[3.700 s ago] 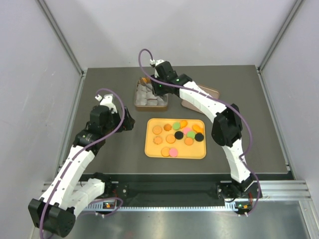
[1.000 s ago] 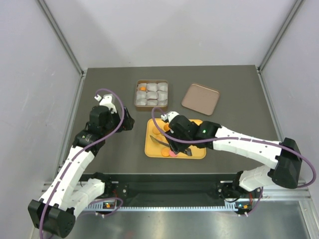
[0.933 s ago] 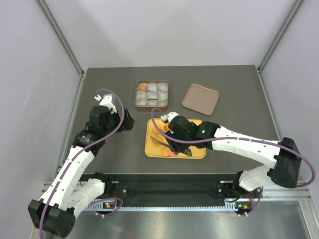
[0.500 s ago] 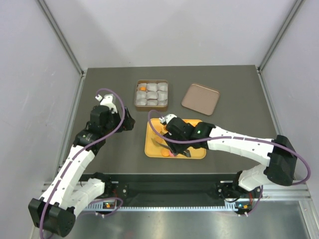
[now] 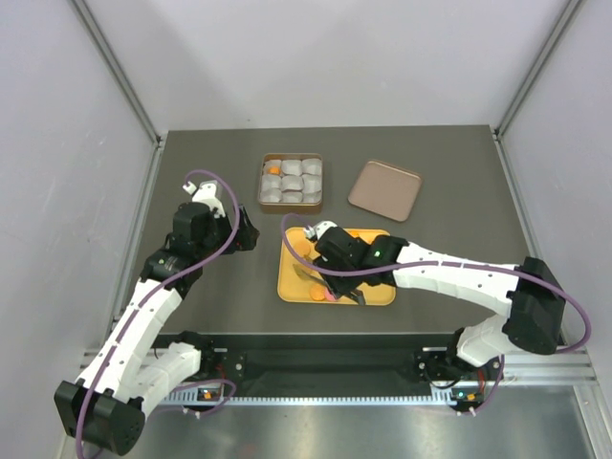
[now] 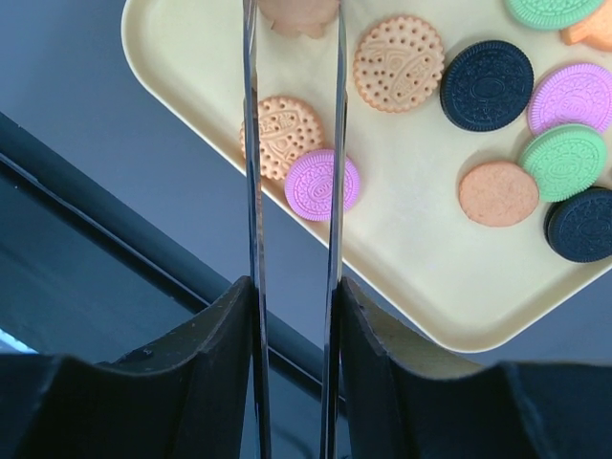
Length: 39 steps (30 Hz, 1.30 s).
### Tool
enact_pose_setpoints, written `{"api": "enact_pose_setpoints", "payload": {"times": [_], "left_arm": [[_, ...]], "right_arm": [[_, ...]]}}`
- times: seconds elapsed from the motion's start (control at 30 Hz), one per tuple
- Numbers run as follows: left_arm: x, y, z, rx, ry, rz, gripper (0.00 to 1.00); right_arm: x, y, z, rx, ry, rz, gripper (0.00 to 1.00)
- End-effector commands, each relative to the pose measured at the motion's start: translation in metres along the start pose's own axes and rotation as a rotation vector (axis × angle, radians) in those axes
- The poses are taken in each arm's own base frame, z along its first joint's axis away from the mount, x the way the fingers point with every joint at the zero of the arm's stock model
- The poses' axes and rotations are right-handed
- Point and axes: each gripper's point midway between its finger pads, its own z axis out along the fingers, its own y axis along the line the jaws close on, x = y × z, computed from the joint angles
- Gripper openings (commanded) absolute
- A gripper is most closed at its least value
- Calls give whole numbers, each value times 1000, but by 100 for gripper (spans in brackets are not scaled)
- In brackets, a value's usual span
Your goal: Pack the cookies
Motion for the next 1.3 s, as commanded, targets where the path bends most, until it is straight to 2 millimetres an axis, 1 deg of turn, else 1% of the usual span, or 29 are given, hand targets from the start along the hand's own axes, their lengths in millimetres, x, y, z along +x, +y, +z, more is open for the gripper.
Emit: {"api": "enact_pose_setpoints", "payload": {"times": [0.0, 0.17, 0.23, 0.33, 0.43, 0.47, 0.5, 0.53, 0.57, 0.6, 0.63, 0.67, 0.7, 0.73, 0.77, 0.8, 0.83, 0.9, 0.93, 0.97, 1.0, 1.03, 1.07, 1.1, 1.13, 1.17, 1.2, 1.23, 1.27], "left_arm": [[-8, -2, -2, 10, -26, 9, 93], [-7, -2, -2, 8, -26, 8, 93], [-8, -2, -2, 8, -29, 8, 93], [-7, -1, -1, 7, -26, 8, 93], [-7, -1, -2, 7, -26, 8, 93], [-8, -2, -2, 8, -30, 6, 93], [-9, -2, -2, 7, -31, 6, 93], [-9, -1, -1, 5, -30, 6, 93], [-9, -2, -2, 6, -32, 6, 93], [-9, -2, -2, 7, -31, 6, 93], [-8, -2, -2, 7, -28, 6, 93], [-8, -2, -2, 9, -28, 6, 93], [-7, -2, -1, 8, -26, 6, 93], [-7, -2, -1, 8, -26, 6, 93], [-8, -2, 0, 8, -26, 6, 93], [-7, -2, 0, 8, -24, 8, 93], [-7, -2, 0, 7, -23, 7, 93], [-7, -1, 1, 7, -21, 7, 93], [-8, -1, 0, 6, -25, 7, 93], [-8, -1, 0, 6, -27, 8, 93], [-8, -1, 0, 4, -27, 7, 93], [-8, 0, 0, 2, -26, 8, 93], [-9, 0, 0, 3, -28, 7, 93], [-9, 0, 0, 2, -28, 7, 93], [-8, 0, 0, 1, -27, 7, 93], [-8, 0, 0, 1, -27, 8, 93], [-8, 0, 1, 1, -25, 6, 93], [-9, 0, 1, 1, -27, 6, 93], [-8, 0, 1, 1, -25, 5, 93]], "right_arm": [[-25, 10, -22, -37, -98, -4, 33], [-41, 6, -45, -34, -153, -5, 33], [-44, 1, -49, -25, -162, -3, 33], [-58, -6, -59, -27, -200, 16, 33], [-73, -15, -62, -13, -232, 31, 33], [-83, -15, -64, -17, -253, 36, 33], [-92, -22, -65, -8, -270, 50, 33], [-107, -24, -69, -17, -310, 59, 33], [-116, -28, -65, -10, -318, 69, 33], [-127, -43, -64, 9, -337, 95, 33], [-147, -47, -70, 3, -390, 112, 33], [-154, -54, -62, 13, -388, 121, 33], [-166, -67, -60, 31, -408, 137, 33], [-184, -72, -54, 32, -432, 147, 33], [-193, -78, -49, 42, -438, 155, 33], [-211, -91, -54, 63, -475, 168, 33], [-216, -98, -34, 75, -450, 177, 33], [-234, -113, -22, 102, -468, 195, 33], [-245, -118, -8, 110, -469, 200, 33], [-253, -122, -2, 118, -480, 205, 33], [-267, -128, -4, 125, -506, 214, 33], [-266, -131, 19, 134, -473, 213, 33], [-269, -137, 25, 146, -469, 220, 33], [-278, -139, 24, 155, -486, 224, 33], [-277, -144, 41, 158, -462, 229, 33], [-278, -145, 46, 154, -457, 232, 33], [-284, -143, 47, 141, -465, 233, 33], [-280, -145, 59, 145, -444, 234, 33], [-281, -146, 62, 143, -442, 235, 33]]}}
